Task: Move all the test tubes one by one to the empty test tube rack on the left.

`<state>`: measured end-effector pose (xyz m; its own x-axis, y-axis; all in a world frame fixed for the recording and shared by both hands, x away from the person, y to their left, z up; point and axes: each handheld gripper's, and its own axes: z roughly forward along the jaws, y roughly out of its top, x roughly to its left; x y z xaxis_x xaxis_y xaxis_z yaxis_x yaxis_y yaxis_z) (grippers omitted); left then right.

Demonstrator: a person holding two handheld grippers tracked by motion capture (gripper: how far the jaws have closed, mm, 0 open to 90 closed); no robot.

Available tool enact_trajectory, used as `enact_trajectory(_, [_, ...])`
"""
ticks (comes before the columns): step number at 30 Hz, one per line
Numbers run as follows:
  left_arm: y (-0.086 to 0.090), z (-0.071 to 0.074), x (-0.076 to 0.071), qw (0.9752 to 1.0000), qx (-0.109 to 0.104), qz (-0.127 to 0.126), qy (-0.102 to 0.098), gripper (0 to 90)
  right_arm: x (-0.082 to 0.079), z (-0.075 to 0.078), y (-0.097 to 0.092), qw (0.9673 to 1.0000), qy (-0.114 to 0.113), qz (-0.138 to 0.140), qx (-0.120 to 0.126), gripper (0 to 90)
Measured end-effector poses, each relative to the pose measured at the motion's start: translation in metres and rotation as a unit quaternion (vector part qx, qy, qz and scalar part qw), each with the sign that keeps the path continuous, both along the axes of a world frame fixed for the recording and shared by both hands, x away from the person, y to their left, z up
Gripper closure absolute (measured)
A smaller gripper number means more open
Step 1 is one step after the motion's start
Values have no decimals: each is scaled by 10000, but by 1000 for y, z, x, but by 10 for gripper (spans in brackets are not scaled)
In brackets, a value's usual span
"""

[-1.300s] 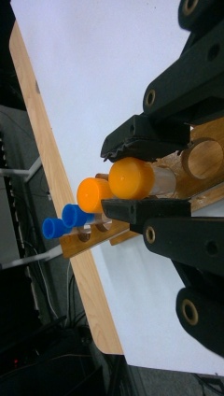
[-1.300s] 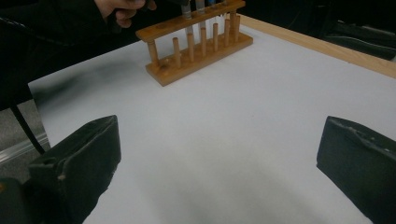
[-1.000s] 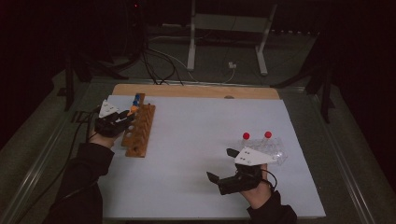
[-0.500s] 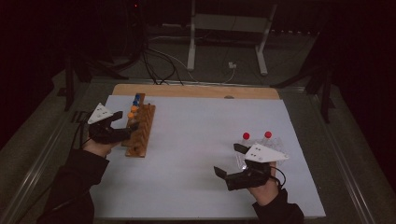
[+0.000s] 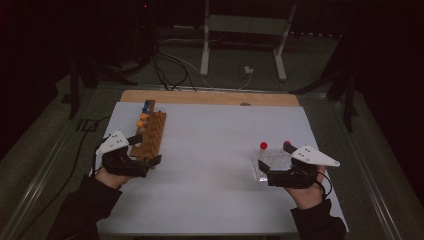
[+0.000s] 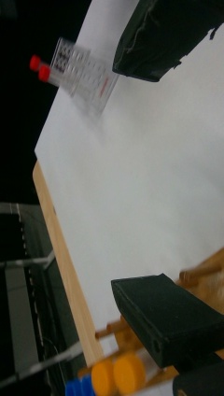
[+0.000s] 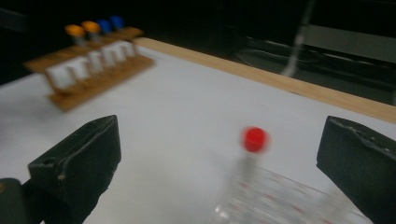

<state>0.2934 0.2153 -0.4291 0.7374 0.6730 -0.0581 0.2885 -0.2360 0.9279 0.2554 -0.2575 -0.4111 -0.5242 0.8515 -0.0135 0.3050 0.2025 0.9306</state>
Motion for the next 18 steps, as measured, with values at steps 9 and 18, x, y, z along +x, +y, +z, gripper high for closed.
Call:
enact_trajectory(9, [-10, -4, -10, 9994, 62, -347, -1, 15, 13, -16, -34, 9959, 271, -845, -151, 76])
enact_trajectory(18, [-11, -6, -10, 9992, 65, -386, 11, 15, 28, -36, -44, 9882, 701, -1312, -358, 322])
